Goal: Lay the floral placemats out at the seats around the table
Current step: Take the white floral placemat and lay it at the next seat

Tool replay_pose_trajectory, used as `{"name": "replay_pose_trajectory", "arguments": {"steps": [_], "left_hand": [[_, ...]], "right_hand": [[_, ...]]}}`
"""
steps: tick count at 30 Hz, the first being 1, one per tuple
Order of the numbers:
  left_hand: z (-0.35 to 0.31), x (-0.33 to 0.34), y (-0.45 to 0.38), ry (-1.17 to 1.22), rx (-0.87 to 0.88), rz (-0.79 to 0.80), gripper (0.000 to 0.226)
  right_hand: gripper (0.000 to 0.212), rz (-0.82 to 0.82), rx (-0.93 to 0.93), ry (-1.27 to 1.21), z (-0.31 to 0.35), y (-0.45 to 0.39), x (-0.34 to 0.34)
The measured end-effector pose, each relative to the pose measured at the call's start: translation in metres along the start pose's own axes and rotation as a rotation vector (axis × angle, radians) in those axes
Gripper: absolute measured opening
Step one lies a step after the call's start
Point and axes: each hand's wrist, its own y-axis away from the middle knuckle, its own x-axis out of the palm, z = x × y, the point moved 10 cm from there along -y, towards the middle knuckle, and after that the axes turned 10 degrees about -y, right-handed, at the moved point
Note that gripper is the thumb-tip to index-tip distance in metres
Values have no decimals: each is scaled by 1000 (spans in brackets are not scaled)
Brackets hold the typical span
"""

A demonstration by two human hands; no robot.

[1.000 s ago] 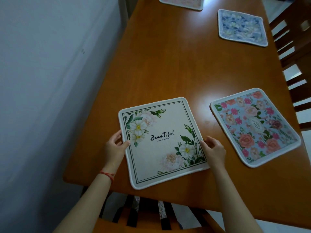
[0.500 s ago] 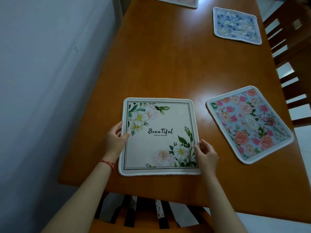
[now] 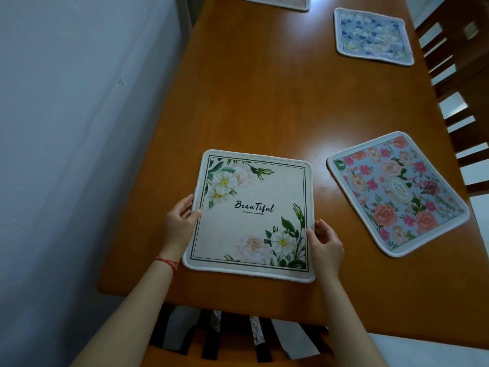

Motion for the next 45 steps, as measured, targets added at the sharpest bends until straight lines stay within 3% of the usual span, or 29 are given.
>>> {"name": "replay_pose_trajectory", "arguments": {"steps": [11, 45], "left_hand": [[9, -9, 7, 41, 10, -11, 48], [11, -3, 13, 48, 32, 38, 47]], "right_hand": [[47, 50, -4, -27, -2, 6, 12], [44, 2, 12, -43, -9, 10, 1]]}}
